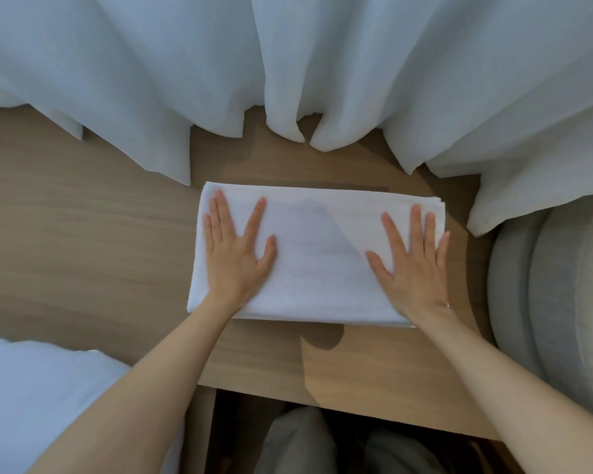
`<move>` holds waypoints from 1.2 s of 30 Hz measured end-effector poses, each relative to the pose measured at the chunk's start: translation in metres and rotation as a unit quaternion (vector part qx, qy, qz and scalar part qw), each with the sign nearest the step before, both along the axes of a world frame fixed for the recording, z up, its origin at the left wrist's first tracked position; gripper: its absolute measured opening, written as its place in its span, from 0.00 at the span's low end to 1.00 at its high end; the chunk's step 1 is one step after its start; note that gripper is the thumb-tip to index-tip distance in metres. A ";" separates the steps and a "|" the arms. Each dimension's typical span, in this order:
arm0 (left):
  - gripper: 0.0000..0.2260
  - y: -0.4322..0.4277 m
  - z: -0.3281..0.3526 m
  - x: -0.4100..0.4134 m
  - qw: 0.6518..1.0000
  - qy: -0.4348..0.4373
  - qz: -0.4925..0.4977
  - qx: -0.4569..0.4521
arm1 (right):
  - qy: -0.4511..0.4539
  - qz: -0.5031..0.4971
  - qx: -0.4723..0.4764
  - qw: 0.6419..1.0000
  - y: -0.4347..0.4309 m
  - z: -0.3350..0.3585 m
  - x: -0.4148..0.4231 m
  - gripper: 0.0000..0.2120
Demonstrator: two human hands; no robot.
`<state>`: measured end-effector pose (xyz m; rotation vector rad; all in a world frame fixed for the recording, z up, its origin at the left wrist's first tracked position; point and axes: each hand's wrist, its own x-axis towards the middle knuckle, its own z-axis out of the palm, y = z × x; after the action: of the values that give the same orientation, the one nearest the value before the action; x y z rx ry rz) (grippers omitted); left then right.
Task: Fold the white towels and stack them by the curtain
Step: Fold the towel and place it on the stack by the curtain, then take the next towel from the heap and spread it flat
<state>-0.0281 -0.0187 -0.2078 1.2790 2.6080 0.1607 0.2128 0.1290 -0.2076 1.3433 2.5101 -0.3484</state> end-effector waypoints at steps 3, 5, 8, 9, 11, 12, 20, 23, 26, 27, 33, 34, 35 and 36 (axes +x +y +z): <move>0.26 0.002 0.013 0.003 0.999 -0.028 0.005 -0.030 | -0.015 -0.001 -0.045 0.999 0.002 0.012 -0.002 0.32; 0.27 0.003 0.031 0.007 0.995 -0.057 0.007 -0.082 | -0.021 -0.009 -0.076 0.997 0.002 0.032 -0.002 0.31; 0.25 0.006 0.060 0.015 0.986 -0.065 -0.018 -0.149 | -0.025 -0.027 -0.089 0.995 0.001 0.062 -0.007 0.28; 0.25 0.007 0.077 0.020 0.988 -0.062 -0.032 -0.137 | -0.015 -0.044 -0.081 0.996 -0.001 0.079 -0.006 0.27; 0.25 0.014 0.111 0.035 0.993 -0.061 -0.055 -0.083 | 0.019 -0.074 -0.066 0.995 -0.003 0.114 -0.004 0.26; 0.25 0.019 0.127 0.043 0.994 -0.061 -0.065 -0.059 | 0.040 -0.077 -0.056 0.995 -0.003 0.131 0.000 0.25; 0.22 0.068 0.229 0.122 0.983 -0.036 -0.166 0.064 | 0.159 -0.074 0.058 0.983 0.000 0.235 0.058 0.21; 0.22 0.084 0.264 0.156 0.973 -0.031 -0.215 0.070 | 0.166 -0.100 0.081 0.978 0.006 0.266 0.092 0.19; 0.22 0.094 0.294 0.200 0.960 -0.026 -0.268 0.073 | 0.137 -0.118 0.077 0.981 0.013 0.291 0.137 0.18; 0.22 0.098 0.303 0.214 0.957 -0.021 -0.282 0.072 | 0.130 -0.124 0.076 0.981 0.016 0.297 0.153 0.18; 0.20 0.145 0.345 0.307 0.945 -0.011 -0.312 0.097 | 0.124 -0.163 0.101 0.974 0.049 0.337 0.263 0.16; 0.21 0.157 0.352 0.325 0.944 -0.013 -0.313 0.099 | 0.120 -0.165 0.106 0.973 0.057 0.344 0.283 0.16; 0.21 0.169 0.357 0.345 0.944 -0.017 -0.315 0.097 | 0.116 -0.168 0.112 0.972 0.065 0.352 0.303 0.16; 0.21 0.182 0.363 0.365 0.942 -0.018 -0.320 0.096 | 0.114 -0.173 0.119 0.971 0.072 0.360 0.324 0.16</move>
<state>0.3367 0.1633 0.1553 2.0866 2.0448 0.3185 0.5363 0.2015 0.1527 1.9467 2.5560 -0.2909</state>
